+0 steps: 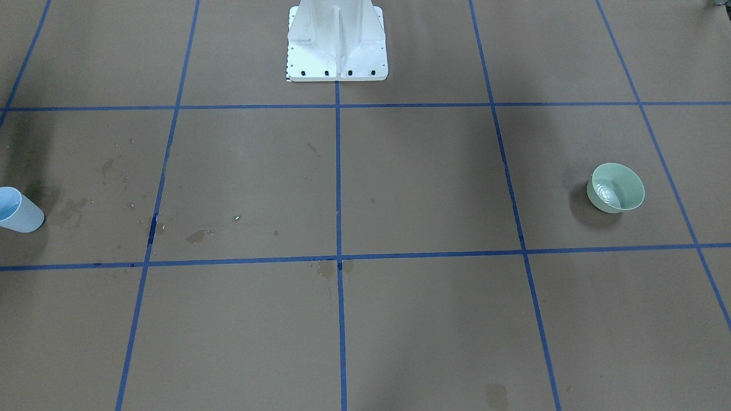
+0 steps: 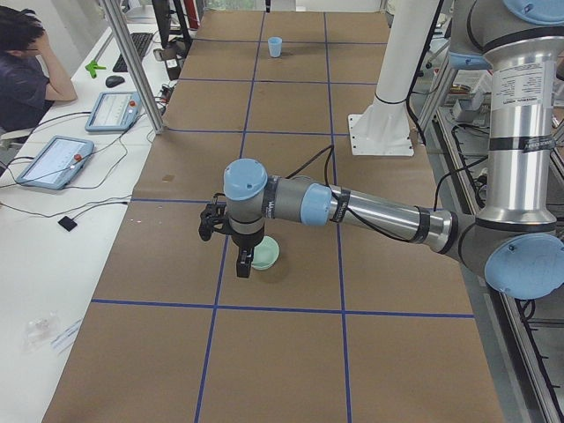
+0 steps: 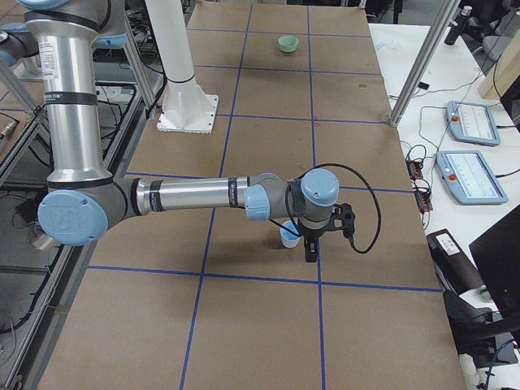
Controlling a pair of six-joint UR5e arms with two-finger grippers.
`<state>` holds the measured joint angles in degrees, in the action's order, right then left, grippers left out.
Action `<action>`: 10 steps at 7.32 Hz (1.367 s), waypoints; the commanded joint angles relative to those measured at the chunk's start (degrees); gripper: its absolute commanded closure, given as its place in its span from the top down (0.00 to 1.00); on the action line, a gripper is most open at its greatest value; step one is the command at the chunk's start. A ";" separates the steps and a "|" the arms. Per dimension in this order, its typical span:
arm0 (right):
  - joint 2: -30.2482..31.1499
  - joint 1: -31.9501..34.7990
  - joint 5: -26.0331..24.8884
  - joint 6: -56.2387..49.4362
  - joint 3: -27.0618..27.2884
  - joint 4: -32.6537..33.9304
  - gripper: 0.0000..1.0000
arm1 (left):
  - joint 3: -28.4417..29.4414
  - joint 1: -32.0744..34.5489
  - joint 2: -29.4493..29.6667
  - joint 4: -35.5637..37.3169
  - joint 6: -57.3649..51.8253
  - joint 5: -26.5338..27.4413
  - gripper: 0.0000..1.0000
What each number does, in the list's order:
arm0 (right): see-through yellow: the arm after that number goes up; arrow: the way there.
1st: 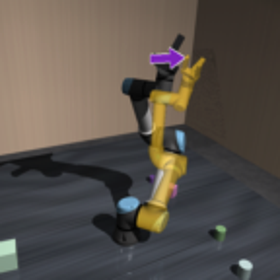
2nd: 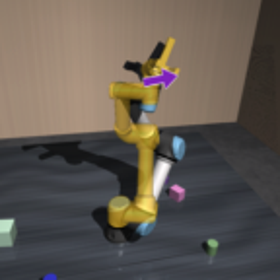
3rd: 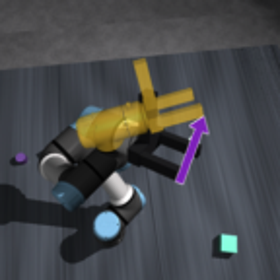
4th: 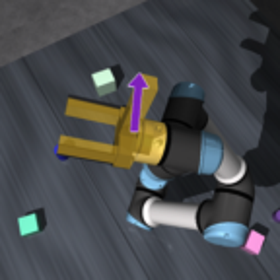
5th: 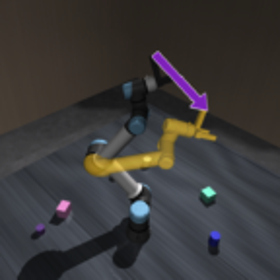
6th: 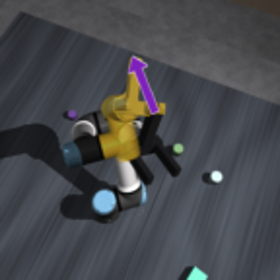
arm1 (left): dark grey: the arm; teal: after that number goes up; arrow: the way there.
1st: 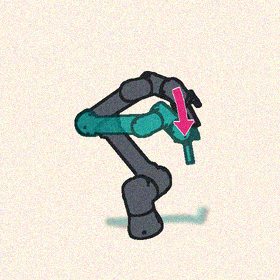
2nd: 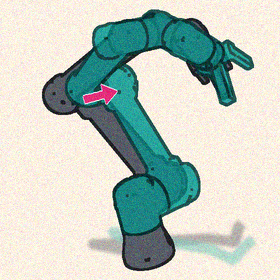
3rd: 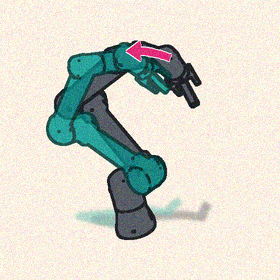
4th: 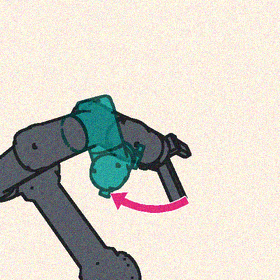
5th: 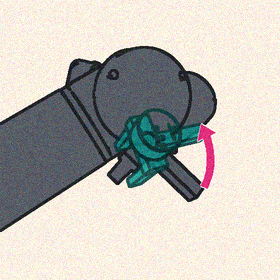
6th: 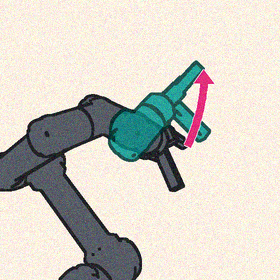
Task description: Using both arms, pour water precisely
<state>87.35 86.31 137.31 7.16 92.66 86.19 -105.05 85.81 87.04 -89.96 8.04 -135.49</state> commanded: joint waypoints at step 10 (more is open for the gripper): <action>-0.86 -0.09 -0.38 -0.04 0.32 0.03 1.00 | 21.29 -24.10 2.35 -38.71 30.72 6.21 0.95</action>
<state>86.49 86.22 136.88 7.12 92.99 86.22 -84.15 63.10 89.20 -128.69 38.65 -129.25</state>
